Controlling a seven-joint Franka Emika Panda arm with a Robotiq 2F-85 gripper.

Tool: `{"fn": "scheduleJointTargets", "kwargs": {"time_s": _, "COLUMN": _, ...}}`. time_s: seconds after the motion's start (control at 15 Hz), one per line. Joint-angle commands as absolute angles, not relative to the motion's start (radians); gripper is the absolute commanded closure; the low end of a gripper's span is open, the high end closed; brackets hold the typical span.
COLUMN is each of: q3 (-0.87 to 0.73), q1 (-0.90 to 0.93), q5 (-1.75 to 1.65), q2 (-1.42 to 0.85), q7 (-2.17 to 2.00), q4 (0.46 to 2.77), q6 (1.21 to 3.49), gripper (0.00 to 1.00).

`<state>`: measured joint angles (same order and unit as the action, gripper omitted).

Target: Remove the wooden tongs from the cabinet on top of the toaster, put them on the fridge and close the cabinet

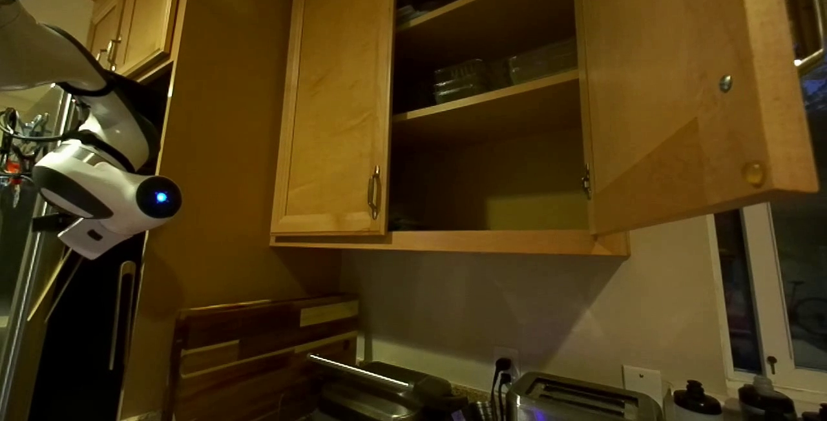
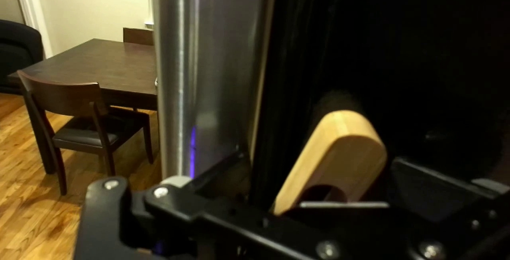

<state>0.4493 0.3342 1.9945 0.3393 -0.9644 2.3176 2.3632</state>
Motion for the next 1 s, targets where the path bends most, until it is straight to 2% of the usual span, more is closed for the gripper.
{"fn": "scheduleJointTargets", "kwargs": {"time_s": 0.0, "q3": 0.403, "q1": 0.349, "q5": 1.969, "q2": 0.413, "q7": -1.001, "q4": 2.361, "q6": 2.374, "gripper": 0.00}}
{"fn": "scheduleJointTargets", "kwargs": {"time_s": 0.93, "q3": 0.260, "q1": 0.334, "q5": 1.860, "q2": 0.592, "q7": -1.189, "q4": 2.537, "q6": 2.297, "gripper": 0.00}}
